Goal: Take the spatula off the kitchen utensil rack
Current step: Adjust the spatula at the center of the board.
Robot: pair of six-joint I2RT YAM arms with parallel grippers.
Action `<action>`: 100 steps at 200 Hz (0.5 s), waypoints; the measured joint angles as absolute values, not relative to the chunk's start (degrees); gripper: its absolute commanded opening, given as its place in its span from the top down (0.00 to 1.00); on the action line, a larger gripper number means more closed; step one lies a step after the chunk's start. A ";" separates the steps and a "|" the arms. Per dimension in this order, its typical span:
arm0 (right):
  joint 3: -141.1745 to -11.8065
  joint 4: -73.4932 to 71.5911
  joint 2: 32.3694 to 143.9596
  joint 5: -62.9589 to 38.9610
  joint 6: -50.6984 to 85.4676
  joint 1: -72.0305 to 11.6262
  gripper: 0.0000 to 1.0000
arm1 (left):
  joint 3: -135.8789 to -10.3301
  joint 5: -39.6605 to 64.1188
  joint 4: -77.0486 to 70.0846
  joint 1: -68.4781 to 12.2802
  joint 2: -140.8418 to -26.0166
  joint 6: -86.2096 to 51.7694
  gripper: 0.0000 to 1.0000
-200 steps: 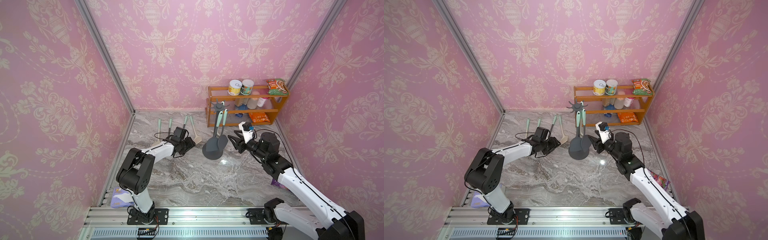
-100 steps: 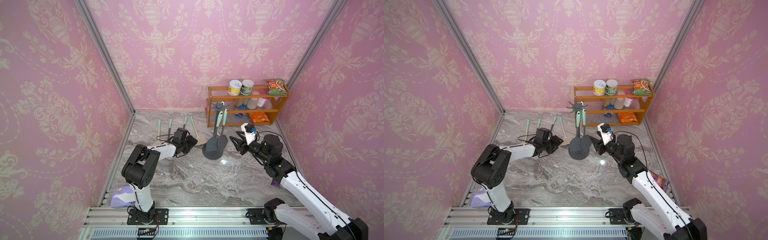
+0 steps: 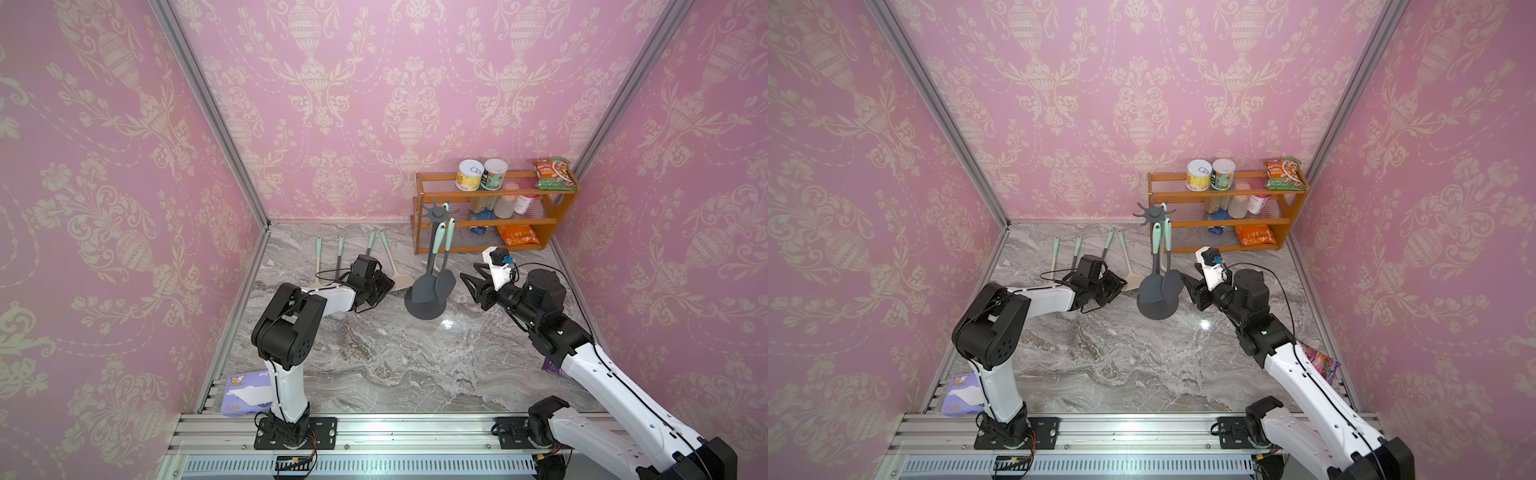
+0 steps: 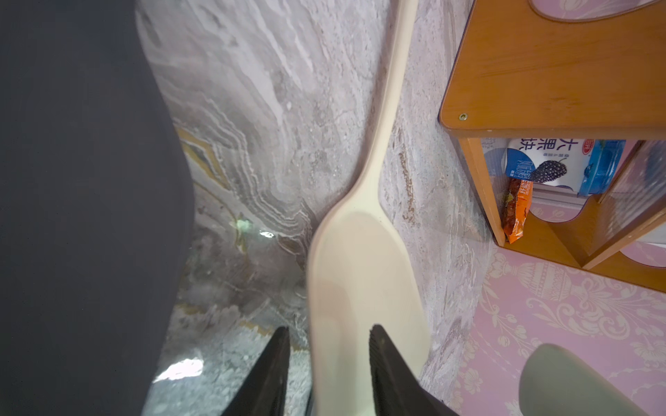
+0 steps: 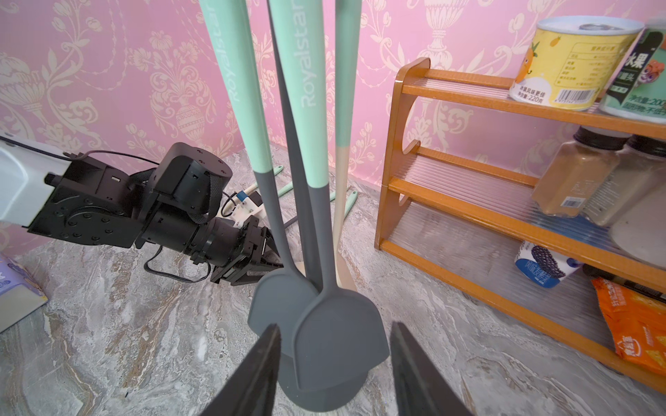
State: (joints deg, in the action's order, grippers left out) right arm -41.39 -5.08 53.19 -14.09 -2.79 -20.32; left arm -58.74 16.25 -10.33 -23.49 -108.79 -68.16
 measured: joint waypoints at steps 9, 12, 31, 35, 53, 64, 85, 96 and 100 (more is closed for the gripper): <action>-41.39 -5.02 53.15 -14.06 -2.79 -20.32 0.48 | -58.74 16.27 -10.37 -23.49 -108.88 -68.29 0.69; -41.39 -4.99 53.12 -14.06 -2.79 -20.32 0.48 | -58.74 16.27 -10.39 -23.49 -108.90 -68.31 0.70; -41.39 -5.02 53.04 -14.06 -2.79 -20.34 0.48 | -58.74 16.45 -11.09 -23.49 -109.08 -68.71 0.80; -41.39 -4.99 53.01 -14.06 -2.79 -20.32 0.48 | -58.74 16.49 -11.29 -23.49 -109.14 -68.71 0.83; -41.39 -5.02 53.01 -14.06 -2.79 -20.34 0.48 | -58.74 16.97 -11.77 -23.49 -109.38 -69.08 0.93; -41.39 -5.02 53.01 -14.06 -2.79 -20.32 0.48 | -58.78 17.50 -12.64 -23.49 -109.40 -69.12 0.98; -41.39 -5.02 53.01 -14.06 -2.79 -20.32 0.48 | -59.81 17.91 -13.50 -23.49 -109.47 -69.10 1.00; -41.39 -4.99 52.97 -14.06 -2.81 -20.32 0.48 | -60.20 17.91 -13.45 -23.49 -109.69 -68.88 1.00; -41.39 -5.02 52.97 -14.04 -2.79 -20.32 0.48 | -60.31 17.93 -13.45 -23.49 -109.80 -68.73 1.00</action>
